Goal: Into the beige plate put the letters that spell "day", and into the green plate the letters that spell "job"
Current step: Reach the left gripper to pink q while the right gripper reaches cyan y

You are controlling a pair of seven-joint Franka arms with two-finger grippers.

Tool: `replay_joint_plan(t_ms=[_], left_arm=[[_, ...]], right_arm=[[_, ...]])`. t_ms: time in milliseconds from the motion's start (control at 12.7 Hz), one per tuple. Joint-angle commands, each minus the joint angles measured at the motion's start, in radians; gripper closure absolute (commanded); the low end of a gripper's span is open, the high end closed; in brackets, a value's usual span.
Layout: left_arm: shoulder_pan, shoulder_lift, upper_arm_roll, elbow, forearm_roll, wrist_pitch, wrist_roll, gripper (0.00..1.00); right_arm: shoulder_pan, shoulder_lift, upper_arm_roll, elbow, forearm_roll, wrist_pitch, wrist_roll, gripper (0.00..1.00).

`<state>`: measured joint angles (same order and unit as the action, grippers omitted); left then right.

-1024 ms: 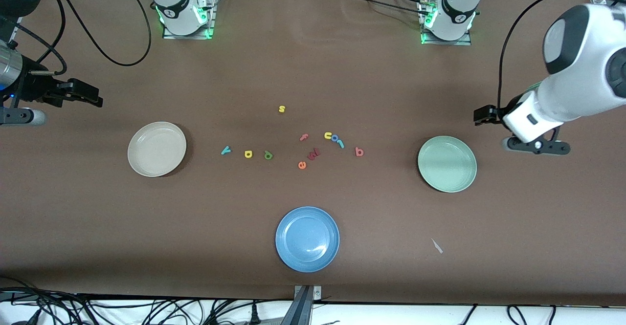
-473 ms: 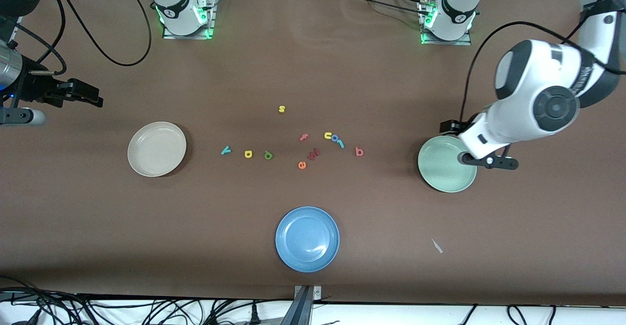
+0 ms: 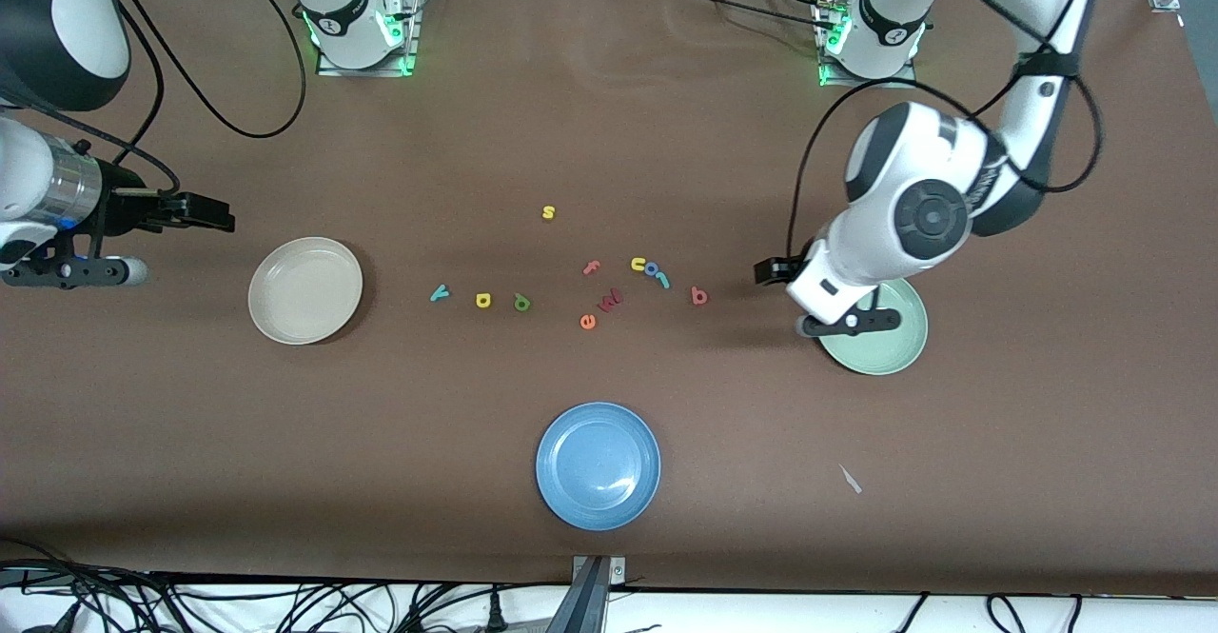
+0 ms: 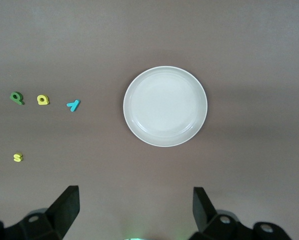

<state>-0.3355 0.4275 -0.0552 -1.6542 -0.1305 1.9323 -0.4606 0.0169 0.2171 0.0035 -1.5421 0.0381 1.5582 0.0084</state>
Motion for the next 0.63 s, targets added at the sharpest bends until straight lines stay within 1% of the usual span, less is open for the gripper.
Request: replay_joint_plan(t_ms=[0, 79, 158, 236, 315, 394, 473, 552], left_arm=[[-0.06, 0.069, 0.011, 0.028, -0.024, 0.062, -0.09, 0.0], [-0.074, 0.089, 0.011, 0.028, -0.023, 0.076, -0.114, 0.0], [-0.082, 0.106, 0.011, 0.022, -0.023, 0.092, -0.118, 0.01], [-0.089, 0.125, 0.011, 0.016, -0.024, 0.112, -0.121, 0.08], [-0.098, 0.138, 0.011, 0.013, -0.024, 0.125, -0.122, 0.11], [-0.102, 0.149, 0.011, 0.01, -0.027, 0.137, -0.124, 0.23], [-0.105, 0.166, 0.011, 0.01, -0.049, 0.157, -0.135, 0.26], [-0.114, 0.18, 0.011, 0.008, -0.072, 0.184, -0.139, 0.26]], right_arm=[[0.029, 0.03, 0.004, 0.011, 0.019, 0.057, 0.088, 0.0], [0.055, 0.044, 0.006, -0.005, 0.025, 0.097, 0.169, 0.0], [0.096, 0.044, 0.004, -0.036, 0.026, 0.152, 0.291, 0.0], [0.122, 0.048, 0.006, -0.056, 0.026, 0.199, 0.389, 0.0], [0.144, 0.06, 0.006, -0.062, 0.031, 0.223, 0.442, 0.0], [0.156, 0.067, 0.006, -0.062, 0.043, 0.227, 0.468, 0.0], [0.162, 0.08, 0.006, -0.062, 0.081, 0.243, 0.502, 0.0], [0.17, 0.088, 0.006, -0.075, 0.103, 0.27, 0.545, 0.0]])
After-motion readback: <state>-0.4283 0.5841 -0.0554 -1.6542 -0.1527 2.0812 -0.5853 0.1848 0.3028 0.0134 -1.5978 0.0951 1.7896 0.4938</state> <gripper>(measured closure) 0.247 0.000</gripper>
